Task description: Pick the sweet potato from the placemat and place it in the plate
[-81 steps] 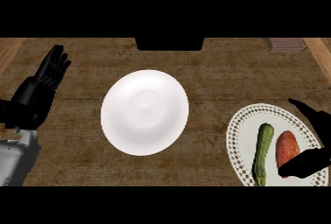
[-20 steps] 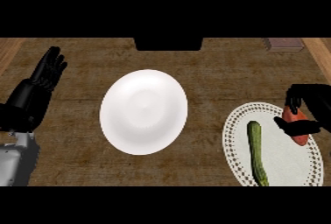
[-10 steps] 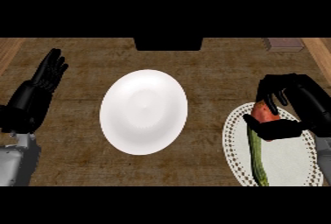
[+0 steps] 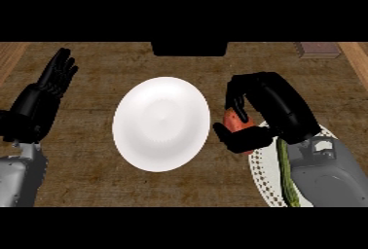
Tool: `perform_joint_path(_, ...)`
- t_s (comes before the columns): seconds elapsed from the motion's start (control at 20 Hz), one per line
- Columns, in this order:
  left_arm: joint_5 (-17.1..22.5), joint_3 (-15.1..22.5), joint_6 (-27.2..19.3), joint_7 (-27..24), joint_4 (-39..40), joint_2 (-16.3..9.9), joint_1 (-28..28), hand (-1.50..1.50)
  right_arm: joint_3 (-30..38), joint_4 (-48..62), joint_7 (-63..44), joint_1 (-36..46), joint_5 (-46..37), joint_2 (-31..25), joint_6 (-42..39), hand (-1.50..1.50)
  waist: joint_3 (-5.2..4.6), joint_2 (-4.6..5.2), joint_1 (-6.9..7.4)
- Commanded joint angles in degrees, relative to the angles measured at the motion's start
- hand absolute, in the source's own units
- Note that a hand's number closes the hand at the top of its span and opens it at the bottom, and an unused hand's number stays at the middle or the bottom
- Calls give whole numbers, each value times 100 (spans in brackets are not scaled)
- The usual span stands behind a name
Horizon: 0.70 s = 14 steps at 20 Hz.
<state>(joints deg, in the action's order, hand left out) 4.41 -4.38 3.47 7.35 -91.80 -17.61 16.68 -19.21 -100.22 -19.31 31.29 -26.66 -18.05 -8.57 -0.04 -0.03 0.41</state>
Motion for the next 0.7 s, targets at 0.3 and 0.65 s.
perform_joint_path(0.3,-114,96,-113,409,-289,193,157,0,-519,2103,-336,1257,-661,1768,574,150,3,15,57)
perform_joint_path(0.65,-135,23,93,-123,-138,180,-146,0,-1116,4122,-267,2342,-412,1798,1818,150,1,41,203)
